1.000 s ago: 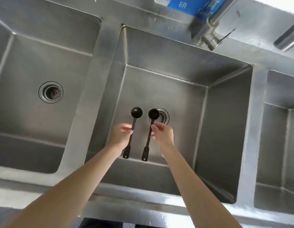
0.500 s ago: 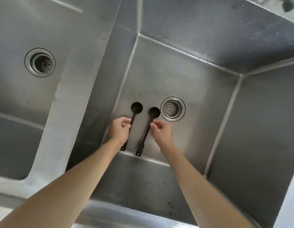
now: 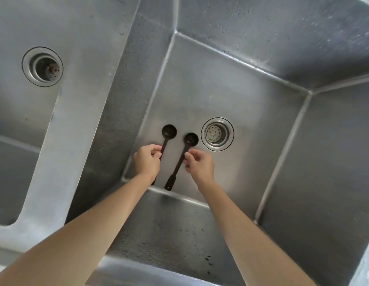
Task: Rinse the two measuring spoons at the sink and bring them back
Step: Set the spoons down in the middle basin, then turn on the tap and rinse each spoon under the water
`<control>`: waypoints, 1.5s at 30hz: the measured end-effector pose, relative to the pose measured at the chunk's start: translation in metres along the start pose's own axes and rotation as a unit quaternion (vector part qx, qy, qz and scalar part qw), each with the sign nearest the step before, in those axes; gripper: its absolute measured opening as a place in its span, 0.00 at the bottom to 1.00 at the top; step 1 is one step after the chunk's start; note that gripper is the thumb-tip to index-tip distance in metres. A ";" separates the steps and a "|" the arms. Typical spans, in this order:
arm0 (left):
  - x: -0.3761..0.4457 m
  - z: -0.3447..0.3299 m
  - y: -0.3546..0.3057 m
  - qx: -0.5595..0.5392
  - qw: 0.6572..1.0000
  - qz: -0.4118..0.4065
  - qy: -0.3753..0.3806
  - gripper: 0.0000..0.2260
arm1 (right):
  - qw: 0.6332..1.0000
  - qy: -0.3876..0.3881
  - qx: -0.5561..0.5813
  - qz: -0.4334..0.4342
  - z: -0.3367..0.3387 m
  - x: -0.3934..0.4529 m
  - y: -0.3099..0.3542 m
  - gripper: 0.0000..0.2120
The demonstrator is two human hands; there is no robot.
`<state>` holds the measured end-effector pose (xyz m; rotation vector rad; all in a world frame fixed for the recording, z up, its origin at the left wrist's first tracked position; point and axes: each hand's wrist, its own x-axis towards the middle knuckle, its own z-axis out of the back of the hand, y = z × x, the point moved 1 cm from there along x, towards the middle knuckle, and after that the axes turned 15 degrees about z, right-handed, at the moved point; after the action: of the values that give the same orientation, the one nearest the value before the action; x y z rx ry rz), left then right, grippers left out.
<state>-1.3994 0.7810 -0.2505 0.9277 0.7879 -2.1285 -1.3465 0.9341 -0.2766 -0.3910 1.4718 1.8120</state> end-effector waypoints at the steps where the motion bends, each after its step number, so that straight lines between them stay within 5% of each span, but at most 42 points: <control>1: -0.003 0.001 -0.001 0.002 1.000 0.000 0.004 0.11 | 1.000 0.007 -0.004 -0.002 0.002 -0.002 0.001 0.06; 6: -0.026 0.017 -0.012 0.016 0.999 -0.026 0.018 0.17 | 1.000 0.023 -0.011 0.004 0.026 -0.017 0.025 0.11; 13: -0.093 0.051 -0.070 0.008 0.992 -0.107 0.067 0.17 | 0.998 -0.056 0.019 0.023 0.097 -0.045 0.102 0.10; 27: -0.207 0.075 -0.343 -0.038 0.914 -0.402 0.035 0.21 | 0.934 -0.227 0.074 0.267 0.282 -0.010 0.298 0.19; 31: -0.203 0.068 -0.401 -0.020 0.899 -0.436 0.035 0.27 | 0.939 -0.162 0.049 0.299 0.278 0.016 0.325 0.18; 34: -0.197 0.052 -0.422 0.022 0.882 -0.467 0.055 0.17 | 0.943 -0.133 0.053 0.300 0.268 0.031 0.324 0.18; 38: -0.190 0.038 -0.425 -0.018 0.877 -0.478 0.050 0.06 | 0.929 -0.167 0.080 0.321 0.270 0.051 0.313 0.19; 42: -0.191 0.039 -0.423 -0.036 0.880 -0.468 0.074 0.09 | 0.917 -0.172 0.115 0.340 0.267 0.060 0.306 0.11; 45: -0.190 0.040 -0.422 -0.034 0.883 -0.462 0.072 0.13 | 0.909 -0.204 0.125 0.342 0.263 0.058 0.304 0.15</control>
<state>-1.6395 1.0642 0.0284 0.7411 1.6113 -2.8048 -1.5443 1.1845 -0.0250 0.6851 1.6093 2.0069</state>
